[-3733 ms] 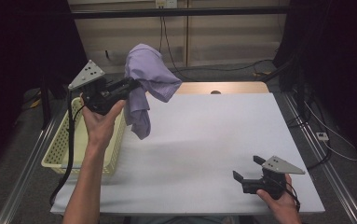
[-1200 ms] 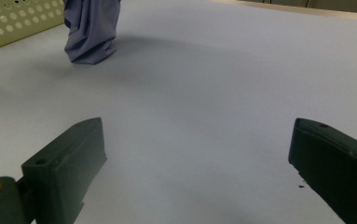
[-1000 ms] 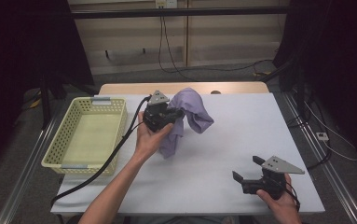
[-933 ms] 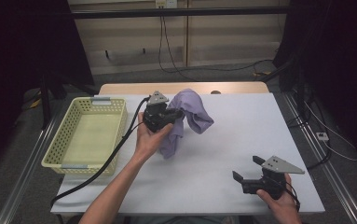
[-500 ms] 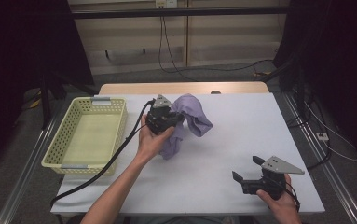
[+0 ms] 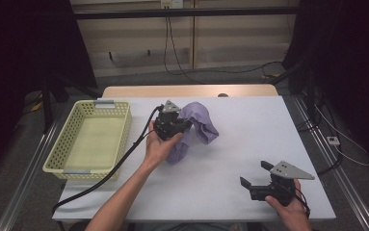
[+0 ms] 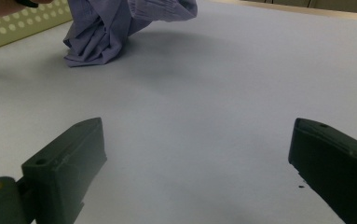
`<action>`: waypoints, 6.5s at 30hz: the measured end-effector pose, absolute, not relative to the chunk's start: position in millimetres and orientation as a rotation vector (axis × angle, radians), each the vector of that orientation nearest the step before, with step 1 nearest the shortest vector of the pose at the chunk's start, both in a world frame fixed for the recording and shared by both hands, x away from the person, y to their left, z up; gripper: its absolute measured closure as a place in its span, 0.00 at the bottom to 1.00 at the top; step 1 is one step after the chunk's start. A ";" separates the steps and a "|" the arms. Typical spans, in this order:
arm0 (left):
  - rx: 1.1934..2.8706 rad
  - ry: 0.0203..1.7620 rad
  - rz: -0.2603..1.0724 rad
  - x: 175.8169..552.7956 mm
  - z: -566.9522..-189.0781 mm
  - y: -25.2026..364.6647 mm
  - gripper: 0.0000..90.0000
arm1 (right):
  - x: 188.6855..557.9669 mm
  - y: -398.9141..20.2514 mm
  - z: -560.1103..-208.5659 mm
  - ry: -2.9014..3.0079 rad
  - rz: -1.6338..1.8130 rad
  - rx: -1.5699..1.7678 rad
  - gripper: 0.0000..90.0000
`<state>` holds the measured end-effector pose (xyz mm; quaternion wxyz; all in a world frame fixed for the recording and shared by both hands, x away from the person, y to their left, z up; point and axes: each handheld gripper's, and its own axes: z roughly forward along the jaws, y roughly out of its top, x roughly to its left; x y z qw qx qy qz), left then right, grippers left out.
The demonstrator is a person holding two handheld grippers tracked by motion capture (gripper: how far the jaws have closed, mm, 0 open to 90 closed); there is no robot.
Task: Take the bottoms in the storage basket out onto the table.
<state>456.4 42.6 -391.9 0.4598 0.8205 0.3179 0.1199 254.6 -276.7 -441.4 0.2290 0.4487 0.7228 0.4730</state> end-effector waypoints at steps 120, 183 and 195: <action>2.137 0.690 0.361 448.7 -404.7 31.6 0.06 | 258.4 -276.5 -442.6 2.001 1.299 1.249 0.04; 1.995 0.666 0.542 365.6 -374.3 109.4 0.05 | 259.4 -275.7 -443.0 2.003 1.297 1.266 0.04; 1.978 0.699 0.556 361.3 -373.4 132.3 0.05 | 259.0 -274.4 -442.7 1.997 1.298 1.260 0.04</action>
